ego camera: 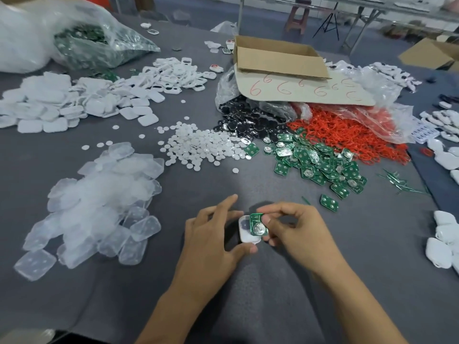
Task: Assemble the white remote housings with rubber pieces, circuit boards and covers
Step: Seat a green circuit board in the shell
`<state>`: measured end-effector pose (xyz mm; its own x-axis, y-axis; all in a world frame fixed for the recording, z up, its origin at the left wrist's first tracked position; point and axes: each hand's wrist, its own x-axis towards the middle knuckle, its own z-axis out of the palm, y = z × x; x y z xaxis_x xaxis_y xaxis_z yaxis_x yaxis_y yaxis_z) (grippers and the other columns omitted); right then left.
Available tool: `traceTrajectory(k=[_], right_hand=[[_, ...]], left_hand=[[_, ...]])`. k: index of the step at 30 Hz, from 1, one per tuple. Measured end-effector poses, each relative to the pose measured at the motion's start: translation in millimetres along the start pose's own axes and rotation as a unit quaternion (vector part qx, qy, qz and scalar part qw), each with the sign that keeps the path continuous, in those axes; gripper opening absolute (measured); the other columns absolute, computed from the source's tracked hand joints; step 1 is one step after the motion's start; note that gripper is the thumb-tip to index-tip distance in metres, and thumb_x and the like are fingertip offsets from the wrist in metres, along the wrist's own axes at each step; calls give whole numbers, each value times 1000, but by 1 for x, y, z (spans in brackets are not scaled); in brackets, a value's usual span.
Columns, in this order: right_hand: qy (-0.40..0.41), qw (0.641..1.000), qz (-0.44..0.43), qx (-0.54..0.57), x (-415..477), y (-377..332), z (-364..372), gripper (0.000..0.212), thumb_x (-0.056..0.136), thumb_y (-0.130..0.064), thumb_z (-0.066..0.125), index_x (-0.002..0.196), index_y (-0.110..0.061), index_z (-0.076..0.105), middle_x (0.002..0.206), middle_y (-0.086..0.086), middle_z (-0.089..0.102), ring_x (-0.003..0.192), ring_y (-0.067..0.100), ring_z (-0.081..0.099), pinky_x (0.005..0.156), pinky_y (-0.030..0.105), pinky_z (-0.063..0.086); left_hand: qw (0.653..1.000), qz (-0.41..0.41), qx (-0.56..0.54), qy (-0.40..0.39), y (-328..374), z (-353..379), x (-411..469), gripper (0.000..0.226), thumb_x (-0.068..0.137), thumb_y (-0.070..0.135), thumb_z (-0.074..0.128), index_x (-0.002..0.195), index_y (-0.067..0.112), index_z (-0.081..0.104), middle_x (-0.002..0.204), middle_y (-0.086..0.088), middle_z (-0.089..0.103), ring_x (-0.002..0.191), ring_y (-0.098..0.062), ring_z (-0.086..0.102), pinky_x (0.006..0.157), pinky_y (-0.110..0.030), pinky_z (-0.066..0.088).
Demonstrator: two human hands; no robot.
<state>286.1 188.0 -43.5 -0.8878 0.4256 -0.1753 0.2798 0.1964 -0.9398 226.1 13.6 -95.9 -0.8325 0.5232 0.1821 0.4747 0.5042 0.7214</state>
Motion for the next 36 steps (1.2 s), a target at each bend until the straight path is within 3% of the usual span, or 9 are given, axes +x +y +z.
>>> traceTrajectory(k=[5,8,12,20,27,30,32,36], right_hand=[[23,997,-16,-76,3,4,9,25,91,-9,71,85,-31,79,69,-4,71,54,15,66,54,32,55],[37,990,-41,-127,4,5,11,27,90,-13,73,83,-39,78,73,-10,72,56,8,68,56,19,52],[55,980,-70,-180,4,6,18,33,86,-18,76,76,-49,72,74,-19,69,67,-2,64,58,5,42],[87,957,-131,-242,-3,8,18,26,84,-13,75,93,-37,78,74,-21,63,77,-6,60,67,3,40],[-8,923,-213,-319,-9,6,9,21,81,-19,81,96,-34,75,89,-21,56,80,-4,57,73,5,40],[-60,892,-229,-384,-8,-1,6,12,86,-27,76,98,-27,76,96,-13,62,87,7,62,80,28,53],[-75,880,-229,-410,-6,-5,5,10,88,-28,73,97,-24,75,100,-10,63,91,14,64,82,36,53],[-99,858,-259,-433,-6,-7,2,9,91,-24,67,97,-17,69,101,-6,59,93,17,61,85,32,50]], left_hand=[[1000,7,7,2,-3,2,0,92,73,70,73,150,40,32,127,36,57,135,6,33,106,-18,16],[1000,8,4,6,-3,2,0,92,73,71,72,150,40,34,126,35,58,134,7,33,105,-14,14],[1000,-2,-6,9,-2,2,0,89,70,74,68,146,44,34,125,34,59,134,7,33,108,-23,21],[1000,-11,-3,13,-3,3,1,86,68,73,66,144,44,36,124,34,60,131,6,37,109,-27,25],[1000,-11,10,9,-5,4,2,85,68,72,68,142,48,34,125,35,59,132,4,37,106,-16,17],[1000,-7,8,8,-4,4,2,85,67,73,67,141,49,34,123,35,60,131,7,35,105,-10,14],[1000,-7,4,10,-4,3,2,86,67,74,67,142,48,34,123,35,60,130,8,35,105,-8,12],[1000,-3,12,8,-4,2,2,86,67,70,71,143,46,36,123,35,61,129,6,37,105,-8,10]])
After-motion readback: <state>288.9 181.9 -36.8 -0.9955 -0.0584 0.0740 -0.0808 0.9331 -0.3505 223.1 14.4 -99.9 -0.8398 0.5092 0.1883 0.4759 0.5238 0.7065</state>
